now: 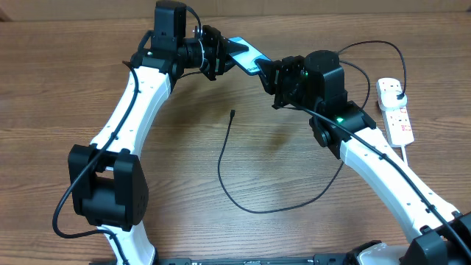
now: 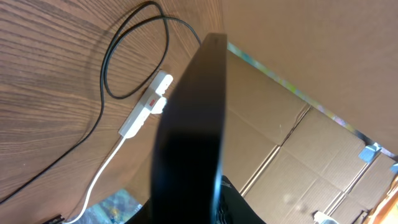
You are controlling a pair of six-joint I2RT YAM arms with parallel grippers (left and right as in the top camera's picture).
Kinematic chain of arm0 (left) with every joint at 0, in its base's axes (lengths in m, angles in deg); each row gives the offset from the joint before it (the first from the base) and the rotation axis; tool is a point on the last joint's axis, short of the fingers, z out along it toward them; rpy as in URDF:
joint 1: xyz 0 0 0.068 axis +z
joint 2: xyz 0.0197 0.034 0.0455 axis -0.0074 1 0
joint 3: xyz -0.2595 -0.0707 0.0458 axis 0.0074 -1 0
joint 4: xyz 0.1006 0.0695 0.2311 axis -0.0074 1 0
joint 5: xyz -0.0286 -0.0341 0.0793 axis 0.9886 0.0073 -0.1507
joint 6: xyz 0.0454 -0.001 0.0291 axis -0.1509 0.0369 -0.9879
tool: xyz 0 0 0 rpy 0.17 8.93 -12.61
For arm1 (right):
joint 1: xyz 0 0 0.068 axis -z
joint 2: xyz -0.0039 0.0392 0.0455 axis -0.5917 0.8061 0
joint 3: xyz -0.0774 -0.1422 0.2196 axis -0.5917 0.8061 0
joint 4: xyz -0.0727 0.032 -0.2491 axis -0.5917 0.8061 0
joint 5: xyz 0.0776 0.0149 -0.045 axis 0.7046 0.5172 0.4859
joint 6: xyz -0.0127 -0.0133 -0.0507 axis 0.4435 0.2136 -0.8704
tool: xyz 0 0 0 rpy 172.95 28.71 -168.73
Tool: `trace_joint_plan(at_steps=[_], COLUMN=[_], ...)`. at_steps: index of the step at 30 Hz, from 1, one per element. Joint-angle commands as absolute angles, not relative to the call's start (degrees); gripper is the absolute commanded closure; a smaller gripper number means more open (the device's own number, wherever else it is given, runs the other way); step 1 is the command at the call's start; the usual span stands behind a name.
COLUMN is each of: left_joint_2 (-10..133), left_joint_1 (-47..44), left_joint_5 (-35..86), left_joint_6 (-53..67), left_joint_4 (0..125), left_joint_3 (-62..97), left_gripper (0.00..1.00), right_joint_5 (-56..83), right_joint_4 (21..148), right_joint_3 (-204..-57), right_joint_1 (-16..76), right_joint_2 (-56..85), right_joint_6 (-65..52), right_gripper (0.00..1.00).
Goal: Plug charger to phone and switch on socket
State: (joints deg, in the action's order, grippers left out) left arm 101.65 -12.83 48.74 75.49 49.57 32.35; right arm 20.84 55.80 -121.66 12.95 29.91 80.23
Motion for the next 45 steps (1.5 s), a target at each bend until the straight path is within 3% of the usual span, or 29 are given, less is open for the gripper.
trace_joint_plan(at_steps=[1, 4, 6, 8, 11, 13, 16, 20, 21, 24, 27, 30, 32, 36, 45], left_joint_2=[101.23, 101.23, 101.23, 101.23, 101.23, 101.23, 101.23, 101.23, 101.21, 101.08, 100.51, 98.98, 97.38, 95.11, 94.89], left_joint_1=[-13.31, -13.33, -13.35, -13.35, -13.35, -13.35, -12.59, -9.85, -8.89, -6.29, -3.34, -0.56, 1.12, 4.49, 7.26], left_joint_5=[47.8, 47.8, 47.82, 47.78, 47.58, 47.51, 46.84, 46.92, 46.95, 46.9, 46.71, 47.1, 49.2, 52.43, 54.86], left_joint_6=[76.11, 76.09, 76.09, 76.09, 75.71, 72.81, 62.8, 47.87, 44.55, 36.02, 29.51, 24.28, 19.63, 15.83, 16.02], left_joint_4=[48.94, 48.94, 48.96, 48.96, 48.98, 48.98, 48.98, 50.56, 51.52, 55.85, 61.38, 66.08, 68.92, 72.59, 74.27], left_joint_3=[32.92, 32.92, 32.92, 32.92, 32.92, 32.92, 32.92, 32.92, 32.92, 32.92, 32.92, 32.92, 32.92, 32.92, 32.92], left_gripper=[0.79, 0.84, 0.96, 0.96, 0.96, 0.96, 0.96, 0.96, 0.96, 0.96, 0.96, 0.96, 0.96, 0.96, 0.96], right_joint_5=[22.44, 22.41, 22.37, 22.35, 21.74, 21.6, 19.68, 14.94, 14.2, 14.2, 14.28, 18.2, 22.26, 27.59, 33.89], right_joint_4=[53.94, 53.85, 53.83, 53.87, 54.31, 55.53, 58.24, 64.17, 65.85, 71.29, 75.84, 76.78, 77.17, 77.76, 73.96], right_joint_3=[-122.49, -122.49, -122.49, -122.49, -122.49, -122.49, -122.49, -122.49, -122.49, -122.49, -122.49, -122.49, -122.49, -122.49, -123.39], right_joint_1=[11.99, 11.85, 11.85, 11.85, 11.85, 11.88, 11.92, 12.64, 13.12, 15.02, 16.82, 17.38, 17.38, 17.28, 14.59], right_joint_2=[28.67, 28.67, 28.67, 28.67, 28.67, 28.67, 28.67, 28.67, 28.67, 28.67, 28.67, 28.67, 28.71, 31.49, 43.86], right_joint_6=[81.5, 81.47, 81.47, 81.43, 81.41, 81.21, 76.14, 60.08, 56.58, 46.74, 39.79, 24.47, 18.31, 18.33, 18.55], right_gripper=[0.96, 0.96, 0.96, 0.96, 0.72, 0.65, 0.62, 0.6, 0.55, 0.27, 0.26, 0.24, 0.32, 0.42, 0.48])
